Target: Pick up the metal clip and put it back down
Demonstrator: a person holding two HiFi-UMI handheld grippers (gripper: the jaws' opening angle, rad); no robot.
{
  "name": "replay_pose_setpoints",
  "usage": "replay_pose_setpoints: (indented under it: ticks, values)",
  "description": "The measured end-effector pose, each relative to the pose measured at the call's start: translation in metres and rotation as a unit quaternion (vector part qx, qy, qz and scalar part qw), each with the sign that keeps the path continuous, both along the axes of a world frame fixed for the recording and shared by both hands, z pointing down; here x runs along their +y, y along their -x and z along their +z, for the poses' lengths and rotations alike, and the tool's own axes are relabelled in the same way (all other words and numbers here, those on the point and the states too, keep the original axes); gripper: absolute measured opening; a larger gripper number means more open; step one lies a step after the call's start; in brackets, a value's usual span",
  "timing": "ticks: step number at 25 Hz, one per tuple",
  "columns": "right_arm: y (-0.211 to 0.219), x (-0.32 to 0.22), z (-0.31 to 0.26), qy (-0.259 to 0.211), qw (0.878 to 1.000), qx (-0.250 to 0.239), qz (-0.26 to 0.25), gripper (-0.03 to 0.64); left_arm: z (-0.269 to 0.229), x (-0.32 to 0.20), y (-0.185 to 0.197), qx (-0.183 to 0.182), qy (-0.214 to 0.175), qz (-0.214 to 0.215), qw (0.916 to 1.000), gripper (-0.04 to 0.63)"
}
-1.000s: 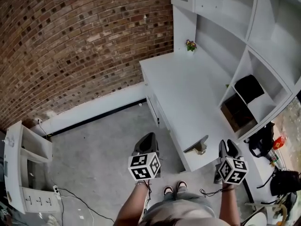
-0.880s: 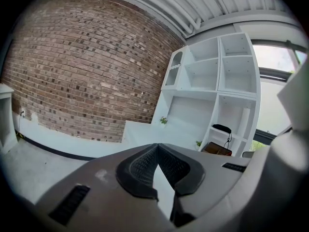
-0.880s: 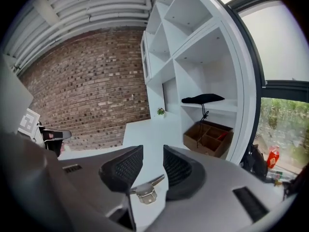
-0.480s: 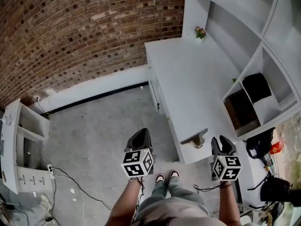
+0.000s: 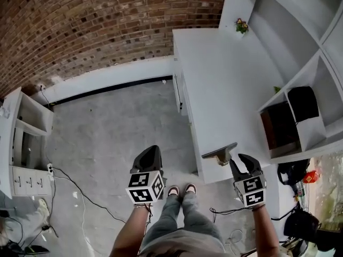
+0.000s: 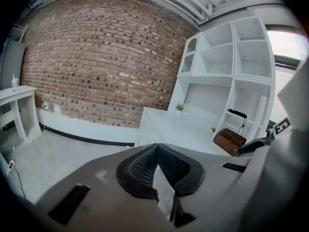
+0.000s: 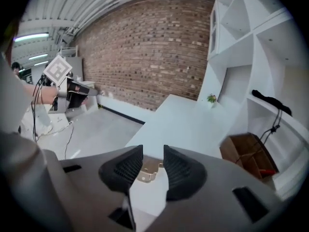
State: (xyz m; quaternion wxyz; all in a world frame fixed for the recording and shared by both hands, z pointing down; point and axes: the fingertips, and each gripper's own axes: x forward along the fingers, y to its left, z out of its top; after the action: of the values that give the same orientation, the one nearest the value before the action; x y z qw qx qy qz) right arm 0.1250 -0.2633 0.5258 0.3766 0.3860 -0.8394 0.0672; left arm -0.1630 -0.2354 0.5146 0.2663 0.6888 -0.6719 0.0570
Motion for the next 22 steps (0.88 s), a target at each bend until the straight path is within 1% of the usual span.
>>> replay_pose_setpoints:
  ticks: [2,6,8,12,15,19,22]
  values:
    - [0.005,0.000,0.009,0.013,0.999,0.014,-0.039,0.132,0.006,0.006,0.005,-0.002,0.009,-0.008,0.9999,0.011]
    - [0.006,0.004,0.031,0.057,0.993,0.030,-0.103,0.128,0.022,0.015,0.013,0.000,0.027,-0.024,0.9993,0.011]
    - [0.007,0.008,0.039,0.065,0.987,0.046,-0.142,0.129,0.028,0.019,0.015,0.000,0.034,-0.029,0.9990,0.011]
    - [0.010,0.013,0.051,0.069,0.970,0.077,-0.220,0.129,0.038,0.026,0.022,-0.001,0.045,-0.041,0.9982,0.011]
    - [0.009,0.015,0.062,0.059,0.952,0.116,-0.276,0.129,0.043,0.030,0.025,-0.001,0.052,-0.051,0.9974,0.011]
    - [0.009,0.015,0.071,0.030,0.918,0.187,-0.349,0.123,0.047,0.034,0.030,-0.001,0.058,-0.061,0.9964,0.011]
    - [0.012,0.016,0.077,0.021,0.898,0.214,-0.385,0.117,0.050,0.036,0.032,-0.003,0.062,-0.068,0.9958,0.011]
